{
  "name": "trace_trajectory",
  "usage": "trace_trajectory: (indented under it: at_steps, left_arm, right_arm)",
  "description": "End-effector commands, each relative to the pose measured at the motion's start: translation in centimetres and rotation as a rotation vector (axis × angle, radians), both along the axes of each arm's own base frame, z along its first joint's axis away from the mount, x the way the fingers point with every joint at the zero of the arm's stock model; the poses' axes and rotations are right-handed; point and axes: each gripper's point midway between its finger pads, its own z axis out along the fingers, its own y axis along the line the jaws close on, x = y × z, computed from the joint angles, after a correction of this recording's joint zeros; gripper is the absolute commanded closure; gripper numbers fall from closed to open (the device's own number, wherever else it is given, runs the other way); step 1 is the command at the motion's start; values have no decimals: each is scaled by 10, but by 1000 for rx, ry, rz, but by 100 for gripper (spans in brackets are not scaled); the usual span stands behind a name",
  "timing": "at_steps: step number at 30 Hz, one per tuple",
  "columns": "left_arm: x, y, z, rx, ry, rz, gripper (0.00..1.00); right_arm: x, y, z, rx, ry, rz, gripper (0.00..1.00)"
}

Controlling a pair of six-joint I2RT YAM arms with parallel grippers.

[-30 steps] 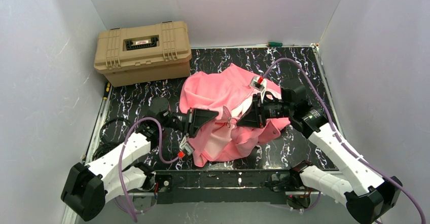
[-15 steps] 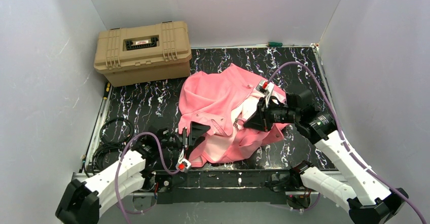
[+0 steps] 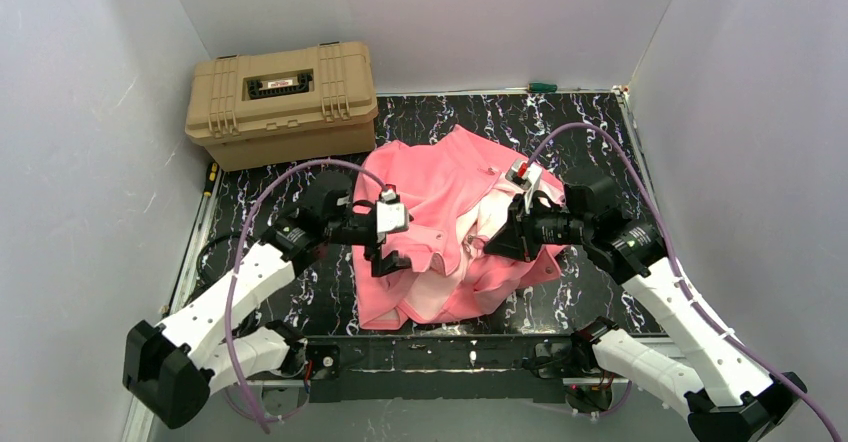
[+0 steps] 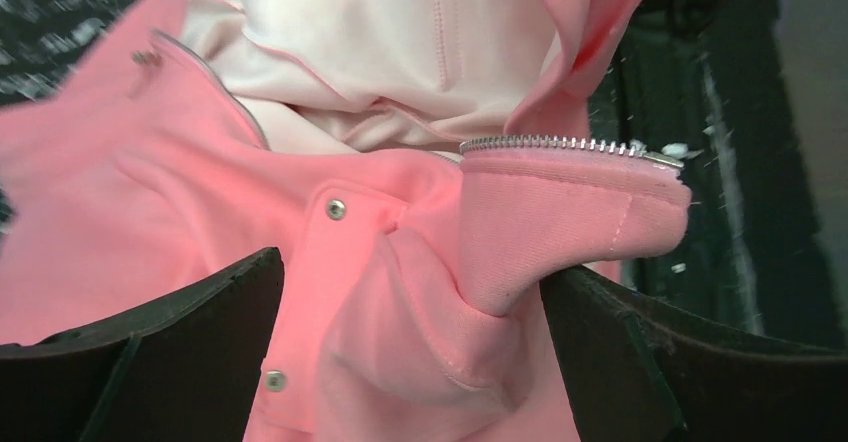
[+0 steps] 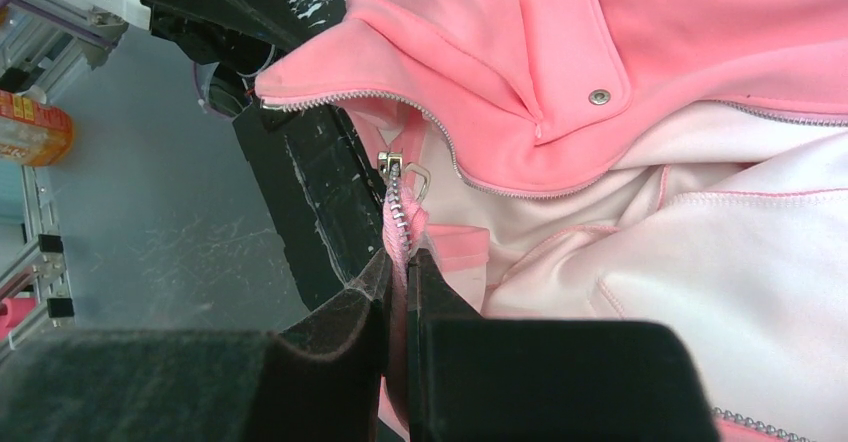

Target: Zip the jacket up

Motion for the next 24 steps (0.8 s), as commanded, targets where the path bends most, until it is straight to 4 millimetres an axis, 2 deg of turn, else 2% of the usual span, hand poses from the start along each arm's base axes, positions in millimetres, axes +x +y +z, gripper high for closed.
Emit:
trace_trajectory:
  at_steps: [1, 6, 10, 14, 19, 21, 22, 24]
  left_arm:
    - [-26, -5, -2, 9, 417, 79, 2]
    - [-52, 4, -17, 96, 394, -103, 2]
    - [-61, -6, -33, 140, 355, -193, 2]
    - [-66, -18, -43, 162, 356, -236, 2]
    - [-74, -22, -61, 231, 467, -235, 2]
    - [-75, -22, -70, 265, 457, -235, 2]
    - [-74, -22, -75, 279, 433, -238, 3]
    - [-68, -24, -80, 287, 392, -226, 15]
  right_arm:
    - [1, -1, 21, 16, -63, 2, 99]
    - [0, -4, 18, -1, -62, -2, 99]
    - [1, -3, 17, 4, -60, -2, 99]
    - [2, -2, 16, 4, -57, -4, 99]
    - [4, -5, 14, -5, -69, -21, 99]
    - [4, -5, 13, -6, -71, -22, 99]
    - [4, -5, 12, -8, -70, -23, 99]
    - [4, -6, 9, -12, -67, -24, 99]
